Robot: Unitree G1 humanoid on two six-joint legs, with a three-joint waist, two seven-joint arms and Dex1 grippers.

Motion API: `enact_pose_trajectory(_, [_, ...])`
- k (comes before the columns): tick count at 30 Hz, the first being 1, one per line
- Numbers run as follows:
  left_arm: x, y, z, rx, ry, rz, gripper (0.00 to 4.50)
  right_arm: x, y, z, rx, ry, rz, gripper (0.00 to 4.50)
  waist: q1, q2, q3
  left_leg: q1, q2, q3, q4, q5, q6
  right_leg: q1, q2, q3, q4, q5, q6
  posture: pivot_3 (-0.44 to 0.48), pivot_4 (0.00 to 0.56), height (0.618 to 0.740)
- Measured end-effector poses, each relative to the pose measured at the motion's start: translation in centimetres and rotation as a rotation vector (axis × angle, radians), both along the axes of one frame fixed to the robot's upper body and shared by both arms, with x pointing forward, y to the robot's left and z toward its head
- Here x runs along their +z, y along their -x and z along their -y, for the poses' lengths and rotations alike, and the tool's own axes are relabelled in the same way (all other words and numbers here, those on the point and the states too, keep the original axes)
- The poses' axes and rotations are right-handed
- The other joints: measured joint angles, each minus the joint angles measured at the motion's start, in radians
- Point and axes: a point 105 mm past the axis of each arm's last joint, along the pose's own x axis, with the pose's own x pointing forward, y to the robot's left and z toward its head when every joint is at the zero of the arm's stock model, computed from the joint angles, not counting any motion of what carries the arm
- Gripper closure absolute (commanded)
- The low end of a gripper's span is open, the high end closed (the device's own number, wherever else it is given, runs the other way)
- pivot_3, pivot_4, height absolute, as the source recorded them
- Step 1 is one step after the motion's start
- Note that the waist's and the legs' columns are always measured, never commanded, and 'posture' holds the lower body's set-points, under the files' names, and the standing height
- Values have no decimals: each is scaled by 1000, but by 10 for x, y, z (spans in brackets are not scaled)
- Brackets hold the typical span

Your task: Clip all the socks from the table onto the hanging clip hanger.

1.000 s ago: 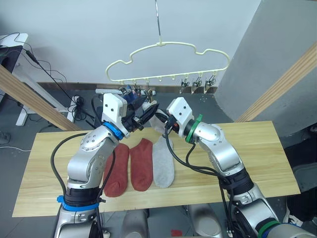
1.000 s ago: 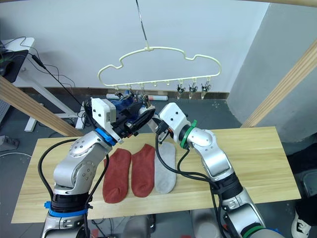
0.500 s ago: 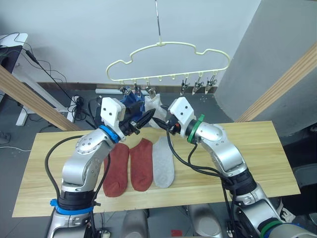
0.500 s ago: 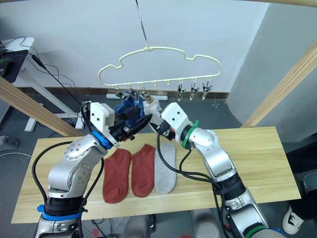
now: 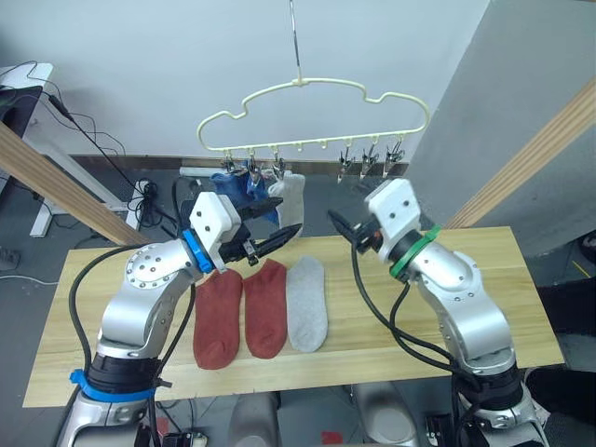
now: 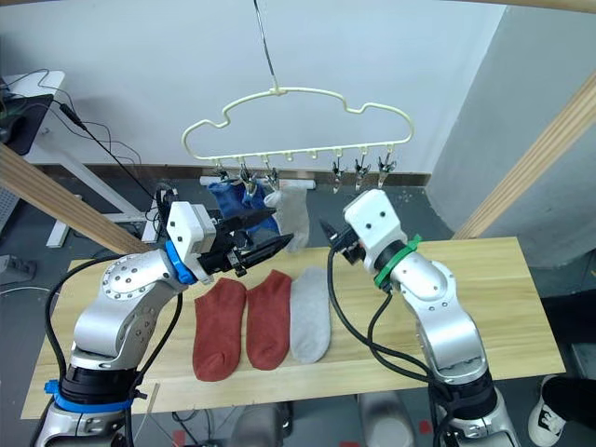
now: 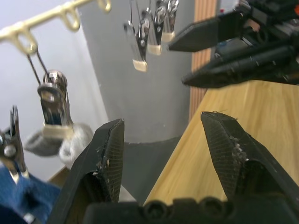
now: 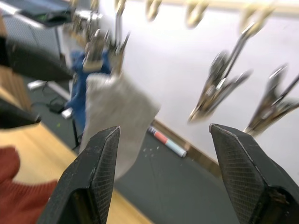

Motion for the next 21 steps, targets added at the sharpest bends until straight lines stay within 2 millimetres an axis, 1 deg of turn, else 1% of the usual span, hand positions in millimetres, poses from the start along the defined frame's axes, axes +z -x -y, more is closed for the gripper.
enact_pose_trajectory(1, [2, -1, 0, -1, 1, 5, 1626, 4, -1, 1, -8, -14, 3, 1309, 0, 0, 0, 0, 0, 0, 0, 0, 0, 0, 0, 0, 0, 0, 0, -229, 304, 740])
enact_pose_trajectory(3, [3, -4, 0, 4, 4, 8, 1626, 12, -4, 4, -27, -46, 14, 1689, 0, 0, 0, 0, 0, 0, 0, 0, 0, 0, 0, 0, 0, 0, 0, -226, 301, 740])
enact_pose_trajectory(4, [3, -4, -1, 7, 6, 7, 1626, 14, -6, 5, -35, -56, 17, 1928, 0, 0, 0, 0, 0, 0, 0, 0, 0, 0, 0, 0, 0, 0, 0, -226, 300, 740])
enact_pose_trajectory(7, [3, -5, 0, 11, 12, 13, 1626, 15, -12, 8, -60, -89, -2, 2938, 0, 0, 0, -1, 0, 0, 0, 0, 0, 0, 0, 0, 0, 0, 0, -223, 296, 740])
enact_pose_trajectory(16, [2, -6, 4, 5, 22, 20, 1626, 16, -30, 7, -93, -85, -21, 2938, -2, 0, 0, -1, 0, 0, 0, 0, 0, 0, -1, 0, 0, 0, 0, -217, 288, 740])
enact_pose_trajectory(21, [1, -6, 5, 8, 18, 22, 1626, 17, -35, 5, -94, -83, -21, 2938, -2, 0, 0, -1, 0, 0, 0, 0, 0, 0, -1, 0, 0, 0, 0, -215, 285, 740])
